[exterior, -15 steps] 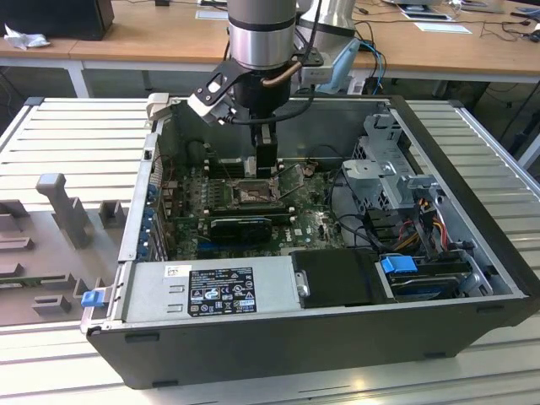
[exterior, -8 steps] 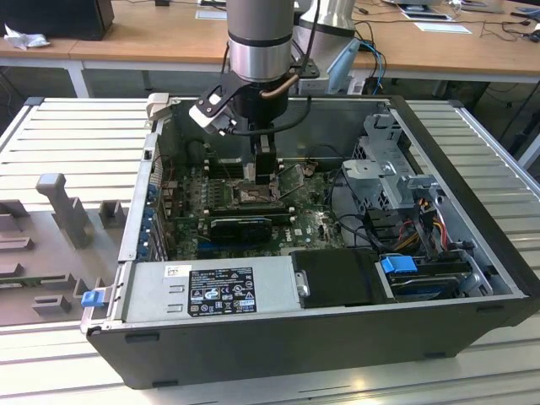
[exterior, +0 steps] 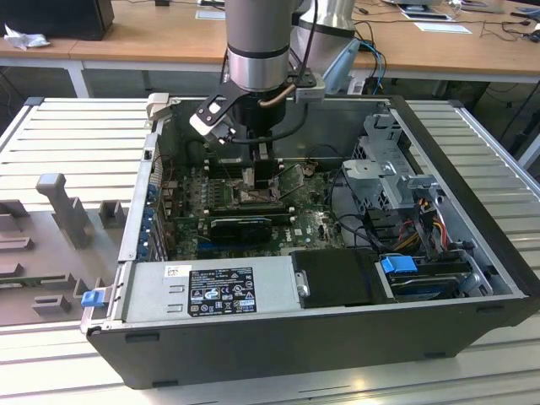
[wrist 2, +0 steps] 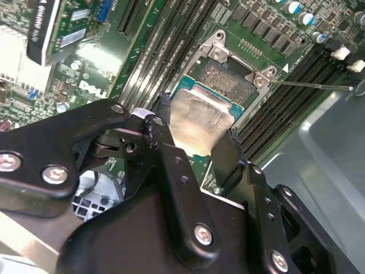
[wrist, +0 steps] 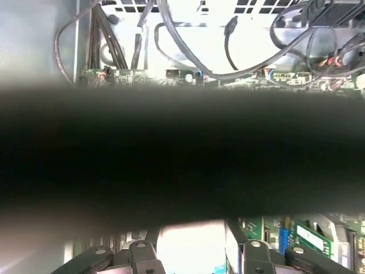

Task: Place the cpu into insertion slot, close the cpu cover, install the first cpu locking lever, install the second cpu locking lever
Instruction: 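Place the cpu into insertion slot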

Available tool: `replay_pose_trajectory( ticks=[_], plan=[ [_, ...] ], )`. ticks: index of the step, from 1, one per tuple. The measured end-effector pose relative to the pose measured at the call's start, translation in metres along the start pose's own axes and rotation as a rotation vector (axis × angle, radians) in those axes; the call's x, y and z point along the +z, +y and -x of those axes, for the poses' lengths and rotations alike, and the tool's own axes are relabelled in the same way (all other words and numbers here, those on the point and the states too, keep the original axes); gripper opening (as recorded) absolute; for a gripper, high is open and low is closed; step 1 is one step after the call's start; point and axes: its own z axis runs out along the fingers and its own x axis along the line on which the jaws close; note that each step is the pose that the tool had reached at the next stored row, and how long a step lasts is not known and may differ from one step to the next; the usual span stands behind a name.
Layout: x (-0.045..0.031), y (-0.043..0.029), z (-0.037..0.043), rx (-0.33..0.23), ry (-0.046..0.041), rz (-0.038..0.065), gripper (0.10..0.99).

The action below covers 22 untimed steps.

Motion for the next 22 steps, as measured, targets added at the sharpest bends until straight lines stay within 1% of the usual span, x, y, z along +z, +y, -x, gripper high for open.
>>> replay_pose_trajectory(
  ticks=[2, 4, 8, 9, 11, 13, 16, 18, 20, 22],
  plan=[
    [0.0048, -0.0008, -0.0028, 0.000, 0.0001, 0.000, 0.529],
    [0.0104, -0.0022, -0.0072, 0.000, -0.0001, 0.000, 0.529],
    [0.0191, -0.0042, -0.0138, 0.000, 0.0001, 0.000, 0.529],
    [0.0209, -0.0047, -0.0147, 0.000, 0.0001, 0.000, 0.529],
    [0.0273, -0.0062, -0.0169, 0.001, 0.0000, 0.000, 0.529],
    [0.0309, -0.0064, -0.0171, 0.001, -0.0001, 0.000, 0.529],
    [0.0398, -0.0070, -0.0172, 0.003, 0.0005, 0.000, 0.529],
    [0.0432, -0.0072, -0.0171, 0.004, 0.0005, 0.000, 0.529],
    [0.0483, -0.0075, -0.0170, 0.005, 0.0004, 0.000, 0.529],
    [0.0495, -0.0076, -0.0172, 0.007, 0.0002, 0.000, 0.529]
  ],
)
